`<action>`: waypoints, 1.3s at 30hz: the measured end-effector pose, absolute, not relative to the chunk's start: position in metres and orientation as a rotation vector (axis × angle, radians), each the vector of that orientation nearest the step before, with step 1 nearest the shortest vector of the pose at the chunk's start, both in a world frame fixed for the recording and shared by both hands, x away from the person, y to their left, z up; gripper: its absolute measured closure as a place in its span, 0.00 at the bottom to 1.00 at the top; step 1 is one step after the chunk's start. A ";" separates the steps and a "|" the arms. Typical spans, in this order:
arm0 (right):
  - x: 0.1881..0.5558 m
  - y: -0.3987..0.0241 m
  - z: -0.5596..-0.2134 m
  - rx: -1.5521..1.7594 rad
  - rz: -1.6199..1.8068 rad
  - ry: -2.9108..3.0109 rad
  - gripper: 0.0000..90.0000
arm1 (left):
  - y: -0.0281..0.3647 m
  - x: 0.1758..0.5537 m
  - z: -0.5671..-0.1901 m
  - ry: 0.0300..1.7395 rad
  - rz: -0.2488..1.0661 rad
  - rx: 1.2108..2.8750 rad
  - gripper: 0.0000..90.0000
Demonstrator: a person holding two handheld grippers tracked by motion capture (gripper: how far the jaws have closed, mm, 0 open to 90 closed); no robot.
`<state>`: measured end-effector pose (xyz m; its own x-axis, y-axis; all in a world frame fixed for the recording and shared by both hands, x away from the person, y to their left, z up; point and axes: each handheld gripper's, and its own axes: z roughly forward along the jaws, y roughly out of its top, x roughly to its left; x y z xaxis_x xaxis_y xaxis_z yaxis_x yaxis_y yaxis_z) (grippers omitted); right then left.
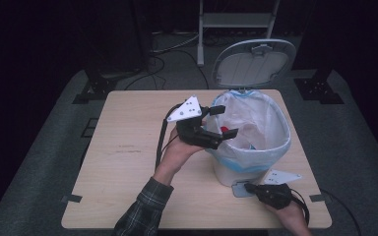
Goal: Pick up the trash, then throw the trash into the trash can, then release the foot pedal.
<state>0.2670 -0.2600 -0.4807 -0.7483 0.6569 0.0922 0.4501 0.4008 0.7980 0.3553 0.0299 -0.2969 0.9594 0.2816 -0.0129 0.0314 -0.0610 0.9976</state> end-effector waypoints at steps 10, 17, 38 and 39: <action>0.267 -0.260 -0.481 0.979 1.271 2.423 1.00 | 0.057 0.351 -0.295 0.267 0.259 1.658 0.18; 0.267 -0.260 -0.480 0.981 1.268 2.422 1.00 | 0.083 0.343 -0.301 0.299 0.293 1.688 0.18; 0.264 -0.259 -0.476 0.937 1.226 2.439 1.00 | 0.154 0.316 -0.342 0.429 0.398 1.764 0.15; 0.264 -0.259 -0.476 0.937 1.233 2.435 1.00 | 0.158 0.314 -0.345 0.433 0.406 1.773 0.15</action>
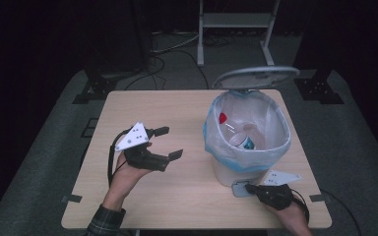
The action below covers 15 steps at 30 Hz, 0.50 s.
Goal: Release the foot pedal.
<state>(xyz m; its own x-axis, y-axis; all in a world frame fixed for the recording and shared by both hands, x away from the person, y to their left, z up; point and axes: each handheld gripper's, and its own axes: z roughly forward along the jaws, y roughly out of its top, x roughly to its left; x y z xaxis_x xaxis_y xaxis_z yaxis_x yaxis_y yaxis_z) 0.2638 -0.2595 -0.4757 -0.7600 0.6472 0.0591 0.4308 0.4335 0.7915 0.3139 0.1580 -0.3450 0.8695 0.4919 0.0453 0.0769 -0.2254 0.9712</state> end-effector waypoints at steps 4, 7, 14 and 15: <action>0.262 -0.261 -0.473 0.927 1.259 2.414 1.00 | 0.169 0.309 -0.355 0.465 0.414 1.793 0.13; 0.258 -0.261 -0.469 0.898 1.284 2.403 1.00 | 0.176 0.306 -0.362 0.483 0.421 1.813 0.12; 0.251 -0.267 -0.461 0.890 1.346 2.353 0.93 | 0.189 0.296 -0.380 0.532 0.420 1.845 0.08; 0.250 -0.268 -0.460 0.892 1.354 2.344 0.90 | 0.191 0.295 -0.382 0.539 0.418 1.843 0.08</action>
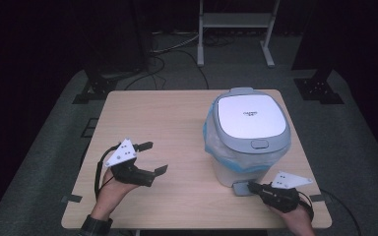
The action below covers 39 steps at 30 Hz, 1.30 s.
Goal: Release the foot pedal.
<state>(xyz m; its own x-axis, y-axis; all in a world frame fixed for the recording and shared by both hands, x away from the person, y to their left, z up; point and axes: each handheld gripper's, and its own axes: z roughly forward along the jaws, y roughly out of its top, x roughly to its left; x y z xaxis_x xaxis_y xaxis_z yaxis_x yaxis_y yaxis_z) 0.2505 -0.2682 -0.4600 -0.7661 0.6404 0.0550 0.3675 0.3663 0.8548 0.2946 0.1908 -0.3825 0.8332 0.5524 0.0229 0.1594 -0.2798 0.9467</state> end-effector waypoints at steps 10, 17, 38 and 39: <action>0.244 -0.293 -0.458 0.969 1.384 2.298 0.76 | 0.205 0.283 -0.413 0.610 0.412 1.913 0.02; 0.241 -0.310 -0.456 1.011 1.367 2.254 0.70 | 0.215 0.279 -0.424 0.645 0.419 1.927 0.02; 0.258 -0.332 -0.462 1.274 1.126 2.068 0.20 | 0.241 0.268 -0.449 0.774 0.455 2.045 0.02; 0.259 -0.332 -0.463 1.278 1.116 2.062 0.19 | 0.241 0.268 -0.450 0.782 0.454 2.057 0.02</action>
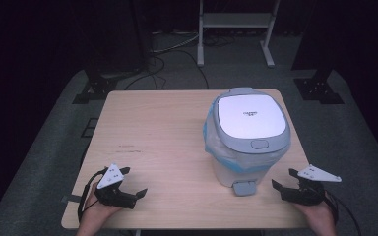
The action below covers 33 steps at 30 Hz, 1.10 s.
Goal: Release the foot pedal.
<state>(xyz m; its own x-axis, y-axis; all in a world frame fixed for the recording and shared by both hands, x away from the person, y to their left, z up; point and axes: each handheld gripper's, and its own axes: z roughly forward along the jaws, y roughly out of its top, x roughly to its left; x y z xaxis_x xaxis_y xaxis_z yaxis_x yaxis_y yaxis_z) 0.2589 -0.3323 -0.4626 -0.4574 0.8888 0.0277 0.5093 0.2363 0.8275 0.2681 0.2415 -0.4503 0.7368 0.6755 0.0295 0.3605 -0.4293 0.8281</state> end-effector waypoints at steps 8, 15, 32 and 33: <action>0.267 -0.333 -0.470 1.298 1.051 2.083 0.14 | 0.245 0.268 -0.461 0.834 0.449 2.133 0.02; 0.273 -0.335 -0.476 1.309 1.019 2.099 0.14 | 0.247 0.271 -0.471 0.871 0.450 2.183 0.00; 0.282 -0.335 -0.487 1.351 0.975 2.157 0.14 | 0.254 0.280 -0.484 0.922 0.417 2.196 0.00; 0.282 -0.334 -0.487 1.355 0.972 2.156 0.14 | 0.254 0.280 -0.484 0.928 0.409 2.195 0.00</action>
